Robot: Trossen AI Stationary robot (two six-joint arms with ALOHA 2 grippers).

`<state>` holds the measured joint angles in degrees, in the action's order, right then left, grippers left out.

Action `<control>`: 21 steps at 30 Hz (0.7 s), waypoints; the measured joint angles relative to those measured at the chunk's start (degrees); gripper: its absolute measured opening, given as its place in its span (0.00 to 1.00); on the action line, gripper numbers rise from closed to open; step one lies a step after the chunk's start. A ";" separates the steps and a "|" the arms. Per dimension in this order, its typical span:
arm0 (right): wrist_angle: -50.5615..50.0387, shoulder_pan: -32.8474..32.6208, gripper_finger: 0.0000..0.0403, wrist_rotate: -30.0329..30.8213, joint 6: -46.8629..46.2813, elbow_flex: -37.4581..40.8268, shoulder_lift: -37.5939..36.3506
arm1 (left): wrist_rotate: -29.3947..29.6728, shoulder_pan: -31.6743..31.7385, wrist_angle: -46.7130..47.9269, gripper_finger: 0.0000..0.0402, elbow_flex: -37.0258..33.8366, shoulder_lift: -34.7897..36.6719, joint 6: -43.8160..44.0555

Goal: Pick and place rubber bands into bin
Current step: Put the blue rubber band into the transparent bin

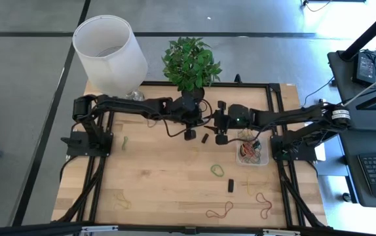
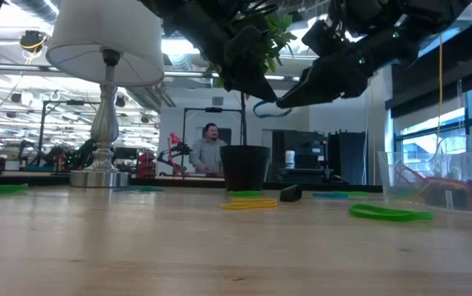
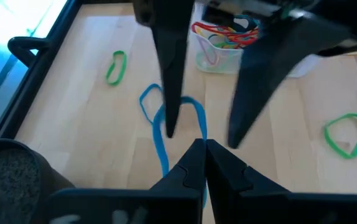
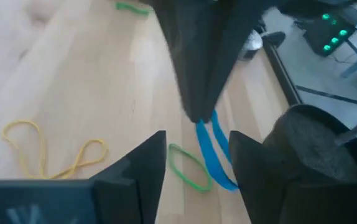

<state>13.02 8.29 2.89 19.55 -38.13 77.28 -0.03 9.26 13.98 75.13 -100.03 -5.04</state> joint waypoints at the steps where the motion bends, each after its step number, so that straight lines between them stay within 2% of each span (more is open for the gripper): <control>1: 0.11 0.02 0.43 0.45 0.10 0.00 0.33 | 0.02 -0.19 0.00 0.01 0.02 0.00 0.20; 8: 0.06 0.02 0.30 0.67 0.18 0.00 1.02 | 0.00 -0.24 -0.02 0.01 0.02 0.00 1.32; 15: 0.02 0.02 0.03 0.62 -0.77 0.00 1.02 | 0.00 -0.27 0.00 0.02 0.02 0.00 1.49; 21: -0.82 0.02 0.01 0.51 -4.43 0.00 0.75 | 0.35 -0.27 0.00 0.11 0.04 0.00 1.48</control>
<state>12.20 8.32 3.40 15.12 -38.13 78.04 0.32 8.99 13.98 75.18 -100.03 -3.56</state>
